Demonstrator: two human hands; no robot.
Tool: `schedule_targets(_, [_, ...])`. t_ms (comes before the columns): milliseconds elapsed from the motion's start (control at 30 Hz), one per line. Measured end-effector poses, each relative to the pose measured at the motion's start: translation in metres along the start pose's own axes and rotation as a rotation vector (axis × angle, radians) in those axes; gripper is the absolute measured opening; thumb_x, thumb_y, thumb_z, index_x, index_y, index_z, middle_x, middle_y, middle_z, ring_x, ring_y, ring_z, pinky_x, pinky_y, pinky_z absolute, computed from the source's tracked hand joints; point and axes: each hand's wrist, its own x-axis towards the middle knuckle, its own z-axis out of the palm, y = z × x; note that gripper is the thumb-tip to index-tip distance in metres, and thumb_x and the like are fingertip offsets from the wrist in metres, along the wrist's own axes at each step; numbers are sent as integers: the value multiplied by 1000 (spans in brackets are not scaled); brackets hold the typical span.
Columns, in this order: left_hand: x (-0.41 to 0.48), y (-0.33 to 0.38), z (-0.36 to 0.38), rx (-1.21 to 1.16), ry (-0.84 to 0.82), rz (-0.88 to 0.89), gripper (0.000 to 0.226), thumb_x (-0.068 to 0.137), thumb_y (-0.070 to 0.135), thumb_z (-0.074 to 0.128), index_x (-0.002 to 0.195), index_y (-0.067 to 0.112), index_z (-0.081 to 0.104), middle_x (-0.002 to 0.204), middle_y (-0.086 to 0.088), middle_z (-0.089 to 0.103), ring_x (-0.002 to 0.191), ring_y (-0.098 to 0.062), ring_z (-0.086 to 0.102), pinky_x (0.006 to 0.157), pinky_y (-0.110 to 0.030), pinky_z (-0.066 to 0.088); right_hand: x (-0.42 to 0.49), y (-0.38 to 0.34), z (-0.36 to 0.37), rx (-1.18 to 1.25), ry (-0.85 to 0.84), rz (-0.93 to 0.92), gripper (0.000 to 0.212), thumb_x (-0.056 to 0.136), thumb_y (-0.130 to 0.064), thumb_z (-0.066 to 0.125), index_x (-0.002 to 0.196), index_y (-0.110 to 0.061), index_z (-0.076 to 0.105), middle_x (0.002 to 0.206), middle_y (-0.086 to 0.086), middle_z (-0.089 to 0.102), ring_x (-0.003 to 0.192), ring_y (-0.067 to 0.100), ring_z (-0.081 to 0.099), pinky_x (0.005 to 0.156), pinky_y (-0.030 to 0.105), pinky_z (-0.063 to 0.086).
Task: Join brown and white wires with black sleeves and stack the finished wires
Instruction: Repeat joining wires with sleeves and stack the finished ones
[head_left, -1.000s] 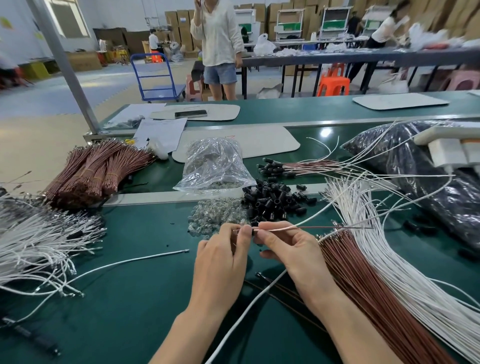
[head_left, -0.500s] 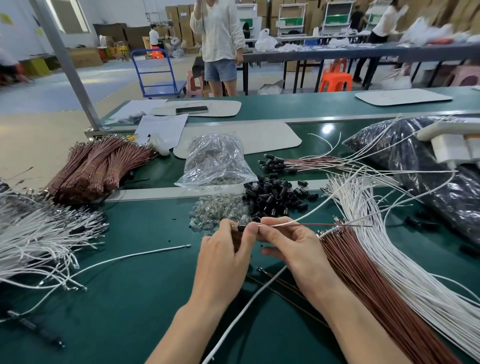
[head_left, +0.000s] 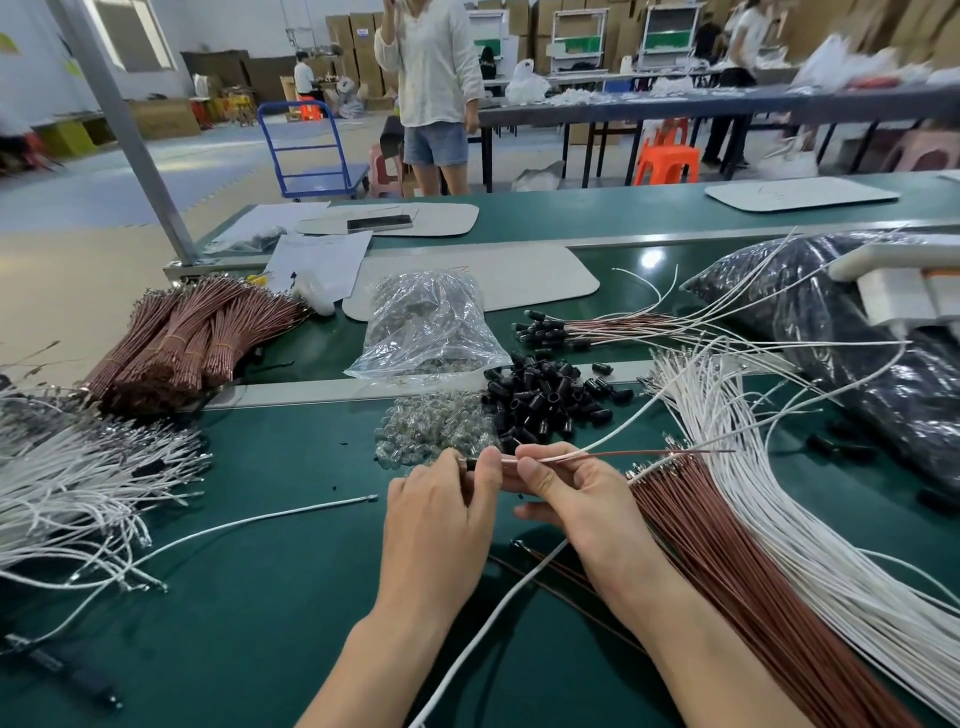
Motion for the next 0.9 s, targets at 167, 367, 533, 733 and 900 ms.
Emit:
schedule_targets(167, [1,-3,2,63,-29,15,56,99,65,16,69,26,42,64,9,50,72,-14,48,85,-38,36,1,1,-1,29,-15,6,13,98,-8,58,108,-4,64,102,9,78,99,23,75,67,21,57])
schedule_targets(367, [0,-2,3,90,-46,22,57,99,64,14,68,25,44,64,9,51,72,-15,48,85,-38,36,1,3,-2,49,-25,5,13,99,-8,57,109,-3,63,102,10,78,98,22,75,67,20,57])
schedule_targets(533, [0,0,4,108,-47,38,57,99,62,11,67,26,40,61,8,49,70,-17,47,84,-39,36,2,4,-3,73,-32,9,12,100,-8,54,109,-2,61,100,9,78,96,21,75,68,19,56])
schedule_targets(733, [0,1,4,108,-47,22,55,101,61,13,70,26,40,62,8,50,69,-17,48,85,-41,38,4,5,-5,94,-31,18,14,99,-11,57,110,-3,60,103,10,78,99,23,74,69,20,57])
schedule_targets(900, [0,1,4,76,-7,-10,54,99,64,16,67,27,39,60,9,49,64,-5,45,80,-41,40,1,2,0,68,-18,5,35,79,-31,73,105,-8,64,103,9,78,98,22,74,68,21,57])
